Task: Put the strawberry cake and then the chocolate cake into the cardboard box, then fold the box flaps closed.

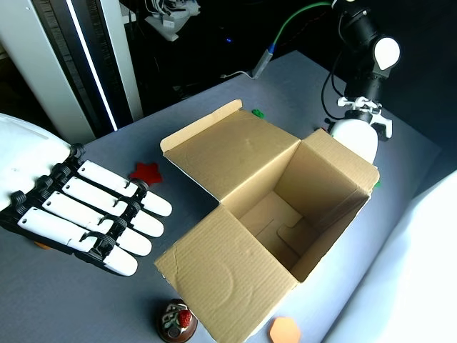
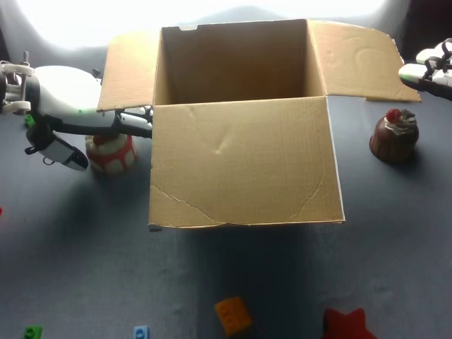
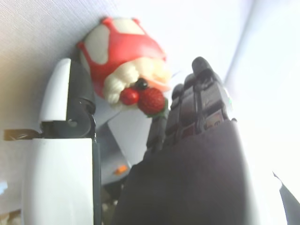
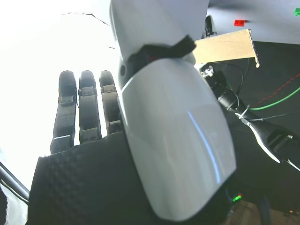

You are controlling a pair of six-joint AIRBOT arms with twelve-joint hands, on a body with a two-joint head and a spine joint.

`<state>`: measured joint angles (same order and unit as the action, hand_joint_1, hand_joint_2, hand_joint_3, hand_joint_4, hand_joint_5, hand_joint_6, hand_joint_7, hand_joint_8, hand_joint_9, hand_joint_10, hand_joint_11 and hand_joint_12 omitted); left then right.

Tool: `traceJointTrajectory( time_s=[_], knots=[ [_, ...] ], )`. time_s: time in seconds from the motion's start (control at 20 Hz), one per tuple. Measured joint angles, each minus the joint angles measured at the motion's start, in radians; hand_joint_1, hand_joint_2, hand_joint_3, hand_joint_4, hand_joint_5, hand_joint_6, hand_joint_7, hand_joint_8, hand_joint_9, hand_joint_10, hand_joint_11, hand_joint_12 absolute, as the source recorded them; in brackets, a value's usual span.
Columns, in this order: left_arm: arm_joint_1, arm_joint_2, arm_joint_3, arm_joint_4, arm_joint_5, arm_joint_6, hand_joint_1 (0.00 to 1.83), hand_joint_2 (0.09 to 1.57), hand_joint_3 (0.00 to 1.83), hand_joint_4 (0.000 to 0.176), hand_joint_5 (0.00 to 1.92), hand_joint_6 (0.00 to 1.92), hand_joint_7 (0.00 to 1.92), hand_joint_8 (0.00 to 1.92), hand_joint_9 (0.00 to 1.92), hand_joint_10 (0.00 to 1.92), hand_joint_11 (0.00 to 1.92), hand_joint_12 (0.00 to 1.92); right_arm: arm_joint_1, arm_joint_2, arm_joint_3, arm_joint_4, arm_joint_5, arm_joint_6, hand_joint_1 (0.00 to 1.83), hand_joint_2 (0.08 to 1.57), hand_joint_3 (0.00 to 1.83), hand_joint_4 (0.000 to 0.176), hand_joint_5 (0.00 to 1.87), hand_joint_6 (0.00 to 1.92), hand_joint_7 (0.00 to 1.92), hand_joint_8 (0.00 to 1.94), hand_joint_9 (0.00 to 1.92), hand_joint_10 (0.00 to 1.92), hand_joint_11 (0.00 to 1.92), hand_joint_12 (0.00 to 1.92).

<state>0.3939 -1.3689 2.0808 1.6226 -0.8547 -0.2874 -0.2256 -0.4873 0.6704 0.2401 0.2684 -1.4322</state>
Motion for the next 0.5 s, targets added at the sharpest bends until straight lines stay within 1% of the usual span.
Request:
traceJointTrajectory(
  time_s=[0.1, 0.15, 0.2, 0.25, 0.3, 0.35, 0.4, 0.45, 0.5],
  knots=[
    [0.0, 0.0, 0.0, 0.002, 0.002, 0.0, 1.29, 1.1, 0.0, 0.078, 0.11, 0.01, 0.1, 0.01, 0.1, 0.03, 0.0, 0.81, 0.0, 0.0, 0.0, 0.0, 0.0, 0.0, 1.2, 1.07, 0.0, 0.021, 0.0, 0.0, 0.0, 0.0, 0.08, 0.0, 0.0, 0.41],
    [0.0, 0.0, 0.0, 0.002, 0.002, 0.0, 1.3, 1.09, 0.0, 0.082, 0.14, 0.02, 0.13, 0.02, 0.16, 0.04, 0.0, 0.94, 0.0, 0.0, 0.0, 0.0, 0.0, 0.0, 1.19, 1.07, 0.0, 0.022, 0.0, 0.0, 0.01, 0.0, 0.08, 0.0, 0.0, 0.43],
    [0.002, 0.0, 0.0, 0.0, 0.002, 0.002, 1.31, 1.09, 0.0, 0.087, 0.2, 0.03, 0.18, 0.02, 0.25, 0.08, 0.0, 1.18, 0.0, -0.001, 0.0, 0.0, 0.0, 0.0, 1.19, 1.07, 0.0, 0.027, 0.0, 0.0, 0.03, 0.01, 0.08, 0.0, 0.0, 0.43],
    [0.009, 0.0, -0.003, -0.003, 0.005, 0.002, 1.31, 1.09, 0.0, 0.088, 0.21, 0.03, 0.2, 0.02, 0.27, 0.08, 0.0, 1.23, 0.0, -0.002, 0.0, 0.0, 0.0, 0.0, 1.19, 1.06, 0.0, 0.027, 0.0, 0.0, 0.03, 0.01, 0.08, 0.0, 0.0, 0.43],
    [0.013, 0.0, -0.006, -0.002, 0.004, 0.002, 1.31, 1.09, 0.0, 0.088, 0.21, 0.03, 0.2, 0.02, 0.27, 0.08, 0.0, 1.23, 0.0, -0.002, 0.0, 0.0, 0.0, 0.0, 1.19, 1.06, 0.0, 0.027, 0.0, 0.0, 0.03, 0.01, 0.08, 0.0, 0.0, 0.43],
    [0.016, 0.0, -0.009, -0.004, 0.004, 0.003, 1.34, 1.06, 0.0, 0.083, 0.29, 0.04, 0.32, 0.06, 0.29, 0.53, 0.05, 1.42, 0.0, -0.002, 0.0, 0.0, 0.0, 0.0, 1.2, 1.07, 0.0, 0.02, 0.0, 0.0, 0.01, 0.0, 0.08, 0.0, 0.0, 0.39],
    [0.021, 0.0, -0.013, -0.008, 0.005, 0.003, 1.34, 1.06, 0.0, 0.083, 0.29, 0.04, 0.32, 0.06, 0.29, 0.53, 0.05, 1.42, 0.0, -0.002, 0.0, 0.0, 0.0, 0.0, 1.2, 1.07, 0.0, 0.02, 0.0, 0.0, 0.01, 0.0, 0.08, 0.0, 0.0, 0.39],
    [0.021, -0.002, -0.013, -0.003, 0.005, 0.003, 1.4, 1.06, 0.0, 0.05, 0.37, 0.25, 0.1, 0.84, 0.18, 1.33, 0.19, 1.66, 0.0, -0.002, 0.0, 0.0, 0.0, 0.0, 1.21, 1.06, 0.0, 0.026, 0.01, 0.0, 0.02, 0.0, 0.08, 0.0, 0.0, 0.38],
    [0.024, -0.003, -0.013, -0.003, 0.005, 0.003, 1.42, 1.06, 0.0, 0.027, 0.25, 0.86, 0.02, 1.2, 0.19, 1.52, 0.28, 1.74, 0.0, -0.002, 0.0, 0.0, 0.0, 0.0, 1.21, 1.05, 0.0, 0.022, 0.01, 0.0, 0.03, 0.0, 0.1, 0.01, 0.0, 0.45]
  ],
)
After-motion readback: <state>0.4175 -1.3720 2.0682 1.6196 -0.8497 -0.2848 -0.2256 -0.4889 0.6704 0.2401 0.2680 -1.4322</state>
